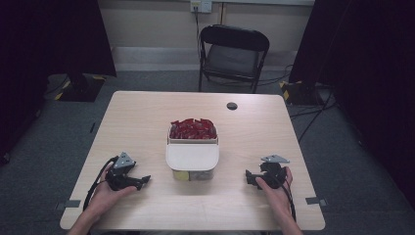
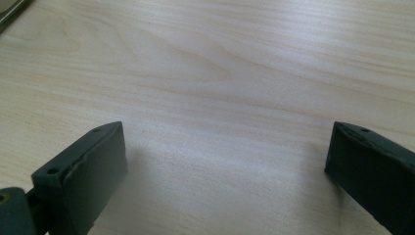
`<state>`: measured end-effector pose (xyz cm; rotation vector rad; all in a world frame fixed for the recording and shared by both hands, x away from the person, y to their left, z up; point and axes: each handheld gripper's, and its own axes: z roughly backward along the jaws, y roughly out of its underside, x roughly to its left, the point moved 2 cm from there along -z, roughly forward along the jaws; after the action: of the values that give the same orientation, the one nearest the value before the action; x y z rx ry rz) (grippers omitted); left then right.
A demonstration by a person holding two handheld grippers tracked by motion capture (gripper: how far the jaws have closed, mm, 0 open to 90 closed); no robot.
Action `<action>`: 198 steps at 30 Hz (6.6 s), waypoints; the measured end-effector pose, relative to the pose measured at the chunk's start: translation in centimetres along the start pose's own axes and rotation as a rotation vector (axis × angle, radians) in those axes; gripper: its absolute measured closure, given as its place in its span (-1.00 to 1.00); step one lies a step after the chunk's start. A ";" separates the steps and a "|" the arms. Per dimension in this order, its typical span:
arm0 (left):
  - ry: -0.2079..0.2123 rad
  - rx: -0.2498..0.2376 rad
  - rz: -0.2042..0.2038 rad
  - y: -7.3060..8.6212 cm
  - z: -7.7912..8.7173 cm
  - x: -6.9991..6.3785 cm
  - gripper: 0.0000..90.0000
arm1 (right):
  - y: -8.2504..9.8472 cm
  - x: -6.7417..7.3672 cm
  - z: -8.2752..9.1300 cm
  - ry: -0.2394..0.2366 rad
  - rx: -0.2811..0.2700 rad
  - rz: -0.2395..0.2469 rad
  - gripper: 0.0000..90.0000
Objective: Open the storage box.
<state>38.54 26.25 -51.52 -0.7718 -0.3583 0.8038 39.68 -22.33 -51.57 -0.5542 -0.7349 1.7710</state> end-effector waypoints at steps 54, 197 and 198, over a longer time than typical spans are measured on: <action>0.000 0.000 0.000 0.0 0.0 0.0 -0.68 | -2.9 6.3 3.9 -0.224 -0.134 0.146 -0.61; 0.000 0.000 0.000 0.0 0.0 0.0 -0.68 | -9.8 11.7 4.4 -0.402 -0.204 0.143 -0.69; 0.000 0.000 0.000 0.0 0.0 0.0 -0.68 | -9.8 11.7 4.4 -0.401 -0.204 0.143 -0.69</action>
<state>38.54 26.25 -51.52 -0.7715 -0.3586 0.8038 39.64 -9.97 -41.59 -0.3947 -1.1881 1.9791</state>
